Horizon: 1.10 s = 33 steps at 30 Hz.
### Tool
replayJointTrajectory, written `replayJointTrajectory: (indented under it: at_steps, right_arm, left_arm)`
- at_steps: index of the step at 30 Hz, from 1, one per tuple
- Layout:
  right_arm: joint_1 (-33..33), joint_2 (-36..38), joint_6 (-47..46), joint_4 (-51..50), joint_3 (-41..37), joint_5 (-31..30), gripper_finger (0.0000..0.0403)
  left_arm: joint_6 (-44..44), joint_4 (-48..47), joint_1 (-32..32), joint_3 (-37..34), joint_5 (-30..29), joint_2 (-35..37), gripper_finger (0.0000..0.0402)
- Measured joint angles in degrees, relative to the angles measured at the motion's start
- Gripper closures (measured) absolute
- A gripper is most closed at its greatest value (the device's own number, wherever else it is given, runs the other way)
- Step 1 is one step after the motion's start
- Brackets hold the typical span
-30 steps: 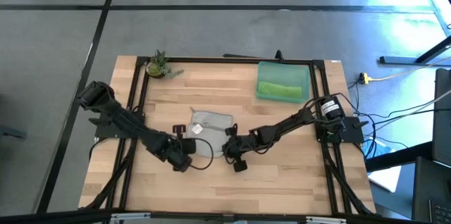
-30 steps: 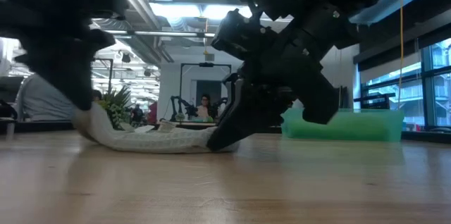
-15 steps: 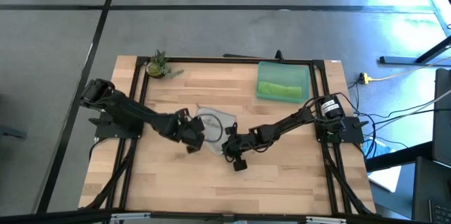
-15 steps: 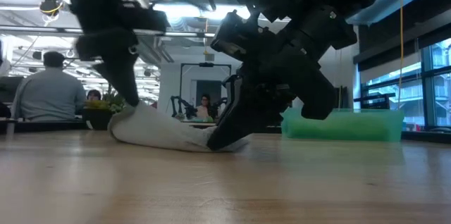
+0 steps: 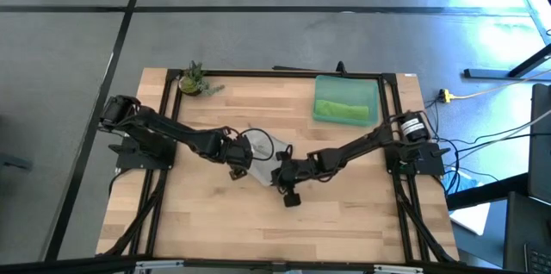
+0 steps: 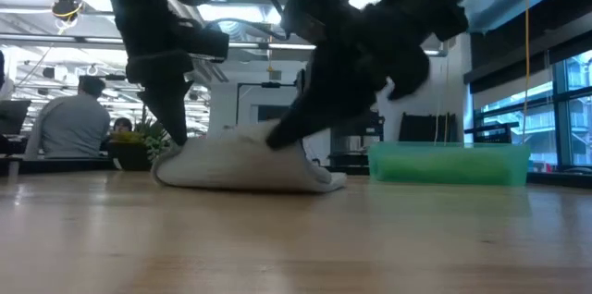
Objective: Roll microfiber towels into tight, uniform cylinder then place into a basket
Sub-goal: Roll the gray kitchen towel
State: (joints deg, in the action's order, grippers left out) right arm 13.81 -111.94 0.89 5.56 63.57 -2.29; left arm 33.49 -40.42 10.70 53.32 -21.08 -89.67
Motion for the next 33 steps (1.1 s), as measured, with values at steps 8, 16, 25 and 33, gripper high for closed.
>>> replayJointTrajectory:
  at_steps: [8, 16, 25, 33]
  right_arm:
    - [-4.0, 1.0, -16.0, -1.4, 0.0, 0.5, 0.0385]
    - [-6.9, 1.0, -23.3, -2.4, 0.0, -2.9, 0.0385]
    - [-7.7, 1.0, -28.4, -12.4, 0.0, -8.3, 0.0385]
    - [-7.7, 1.0, -29.1, -17.5, 0.0, -10.2, 0.0385]
  left_arm:
    - [-1.1, -0.1, 1.4, 0.0, 0.0, 0.0, 0.0401]
    - [-1.1, -0.2, 1.9, 0.0, 1.9, 0.0, 0.0401]
    - [-1.2, -0.7, 1.9, 0.0, 1.5, 0.0, 0.0401]
    - [-4.0, 1.4, 0.8, 0.0, -6.3, 0.3, 0.0401]
